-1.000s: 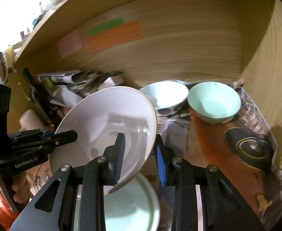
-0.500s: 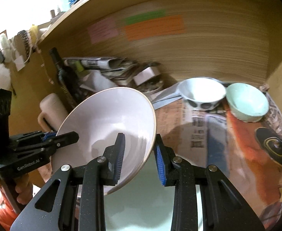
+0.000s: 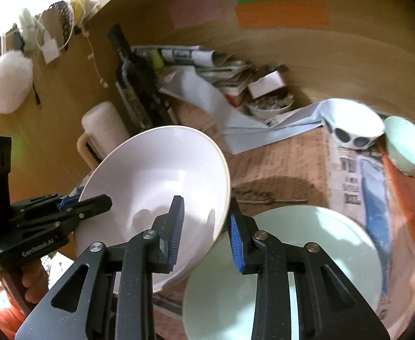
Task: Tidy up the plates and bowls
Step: 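Lift the mauve-grey bowl with both grippers and lower it onto the plate stack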
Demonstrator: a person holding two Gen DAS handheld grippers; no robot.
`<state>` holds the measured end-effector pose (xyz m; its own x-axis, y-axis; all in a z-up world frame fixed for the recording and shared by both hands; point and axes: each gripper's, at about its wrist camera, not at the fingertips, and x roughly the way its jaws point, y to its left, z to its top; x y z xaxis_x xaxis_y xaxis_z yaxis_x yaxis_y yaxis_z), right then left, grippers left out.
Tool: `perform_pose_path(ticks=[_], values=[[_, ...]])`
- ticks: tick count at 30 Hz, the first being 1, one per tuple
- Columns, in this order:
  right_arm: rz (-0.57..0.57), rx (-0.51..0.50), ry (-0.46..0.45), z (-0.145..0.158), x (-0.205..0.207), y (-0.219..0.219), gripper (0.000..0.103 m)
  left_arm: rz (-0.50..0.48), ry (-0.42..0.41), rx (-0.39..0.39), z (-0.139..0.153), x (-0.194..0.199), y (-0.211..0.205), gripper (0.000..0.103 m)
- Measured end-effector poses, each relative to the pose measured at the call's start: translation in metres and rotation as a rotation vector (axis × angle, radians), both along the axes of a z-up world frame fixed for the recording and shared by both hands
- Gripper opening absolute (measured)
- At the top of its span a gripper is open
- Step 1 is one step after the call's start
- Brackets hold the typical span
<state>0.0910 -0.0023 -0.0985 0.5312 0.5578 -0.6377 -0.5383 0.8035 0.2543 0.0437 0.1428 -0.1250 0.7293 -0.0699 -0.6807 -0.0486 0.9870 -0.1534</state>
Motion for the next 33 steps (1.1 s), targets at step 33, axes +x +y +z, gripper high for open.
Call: perform_pose_path(ticks=[33], values=[[0.040, -0.043, 0.042, -0.018, 0.004, 0.016, 0.032, 0.080, 0.038, 0.004, -0.021, -0.002, 0.024, 0.024]])
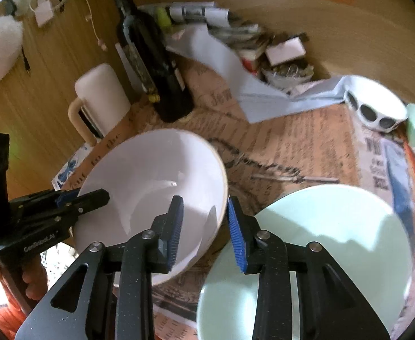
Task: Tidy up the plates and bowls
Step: 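Lift the mauve-grey bowl with both grippers and lower it onto the plate stack, then open both grippers and pull them back from the mauve-grey bowl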
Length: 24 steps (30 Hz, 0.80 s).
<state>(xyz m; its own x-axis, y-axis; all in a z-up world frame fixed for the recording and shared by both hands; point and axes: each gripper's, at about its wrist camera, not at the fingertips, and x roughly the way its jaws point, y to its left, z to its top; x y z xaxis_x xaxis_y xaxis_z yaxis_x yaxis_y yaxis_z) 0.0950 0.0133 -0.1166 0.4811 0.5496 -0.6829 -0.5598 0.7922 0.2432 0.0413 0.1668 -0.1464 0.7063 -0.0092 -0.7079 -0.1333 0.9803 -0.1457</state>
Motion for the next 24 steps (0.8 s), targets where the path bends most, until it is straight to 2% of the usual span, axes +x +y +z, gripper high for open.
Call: perform_pose_path(ticks=[3, 5, 10, 12, 14, 18, 20, 24], values=[[-0.034, 0.011, -0.066, 0.017, -0.003, -0.017, 0.040, 0.005, -0.047, 0.027, 0.016, -0.005, -0.002, 0.027], [-0.058, 0.021, -0.103, 0.027, -0.004, -0.028, 0.047, 0.007, -0.085, 0.037, 0.029, -0.008, -0.004, 0.040], [-0.133, 0.033, -0.182, 0.050, -0.002, -0.061, 0.049, -0.008, -0.153, 0.050, 0.054, -0.006, -0.018, 0.054], [-0.165, 0.034, -0.206, 0.057, -0.001, -0.074, 0.056, -0.025, -0.176, 0.046, 0.064, -0.003, -0.025, 0.060], [-0.196, 0.044, -0.225, 0.063, 0.003, -0.087, 0.058, -0.037, -0.193, 0.047, 0.072, 0.003, -0.034, 0.068], [-0.252, 0.048, -0.255, 0.071, 0.012, -0.112, 0.060, -0.060, -0.219, 0.056, 0.087, 0.017, -0.053, 0.073], [-0.274, 0.049, -0.267, 0.074, 0.017, -0.122, 0.062, -0.074, -0.231, 0.060, 0.092, 0.026, -0.062, 0.082], [-0.317, 0.045, -0.275, 0.076, 0.029, -0.141, 0.062, -0.082, -0.246, 0.082, 0.100, 0.046, -0.080, 0.084]])
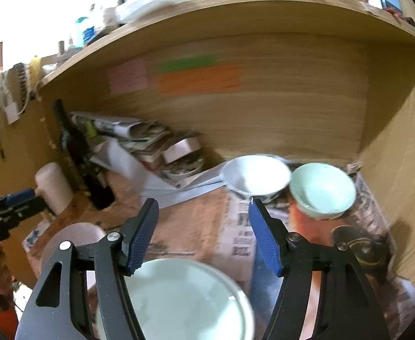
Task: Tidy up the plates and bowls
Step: 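Open both grippers and pull them back from the mauve-grey bowl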
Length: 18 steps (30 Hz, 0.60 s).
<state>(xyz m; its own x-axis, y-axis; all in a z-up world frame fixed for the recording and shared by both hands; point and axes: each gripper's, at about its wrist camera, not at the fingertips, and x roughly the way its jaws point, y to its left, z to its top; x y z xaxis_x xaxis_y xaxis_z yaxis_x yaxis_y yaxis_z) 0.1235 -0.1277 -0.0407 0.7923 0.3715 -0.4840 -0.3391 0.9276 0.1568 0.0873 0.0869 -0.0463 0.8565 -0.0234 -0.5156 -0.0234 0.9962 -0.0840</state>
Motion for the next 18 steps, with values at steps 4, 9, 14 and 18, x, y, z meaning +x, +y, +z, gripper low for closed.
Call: perform_pose_path(ticks=[4, 9, 14, 18], values=[[-0.023, 0.006, 0.025, -0.005, 0.015, -0.017, 0.062, -0.027, 0.028, 0.020, 0.003, 0.025, -0.020, 0.084], [-0.045, 0.013, 0.049, -0.011, 0.035, -0.032, 0.062, -0.060, 0.075, 0.066, 0.002, 0.062, -0.047, 0.084], [-0.051, 0.012, 0.066, -0.013, 0.057, -0.041, 0.062, -0.083, 0.156, 0.106, -0.009, 0.106, -0.073, 0.084], [-0.050, 0.023, 0.091, -0.018, 0.077, -0.047, 0.062, -0.090, 0.212, 0.089, -0.018, 0.135, -0.087, 0.084]])
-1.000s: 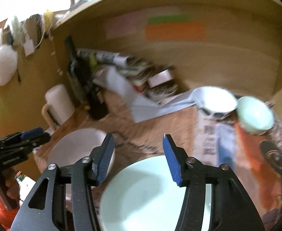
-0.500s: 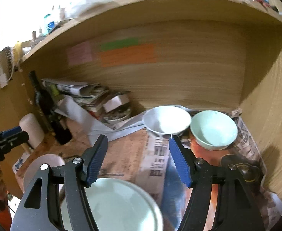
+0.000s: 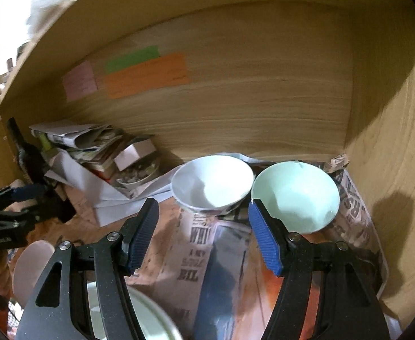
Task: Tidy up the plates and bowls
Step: 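Open both grippers and pull them back from the mauve-grey bowl, then reach both grippers to the white bowl and grasp its rim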
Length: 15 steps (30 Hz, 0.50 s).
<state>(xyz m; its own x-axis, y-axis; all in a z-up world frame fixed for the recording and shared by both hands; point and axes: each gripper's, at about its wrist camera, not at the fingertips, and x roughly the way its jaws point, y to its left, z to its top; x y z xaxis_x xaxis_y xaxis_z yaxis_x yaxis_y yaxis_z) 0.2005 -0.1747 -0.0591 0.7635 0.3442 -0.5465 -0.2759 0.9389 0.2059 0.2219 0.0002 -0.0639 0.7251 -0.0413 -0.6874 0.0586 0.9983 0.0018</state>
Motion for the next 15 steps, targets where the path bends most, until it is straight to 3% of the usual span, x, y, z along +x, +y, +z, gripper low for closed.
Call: perform_pose_path(ticks=[10, 15], values=[[0.000, 0.035, 0.081, -0.030, 0.039, -0.011, 0.062, -0.003, 0.145, -0.010, -0.029, 0.075, -0.031, 0.084], [-0.007, 0.028, 0.113, -0.047, 0.050, -0.014, 0.062, -0.007, 0.205, 0.051, -0.048, 0.110, -0.047, 0.084]])
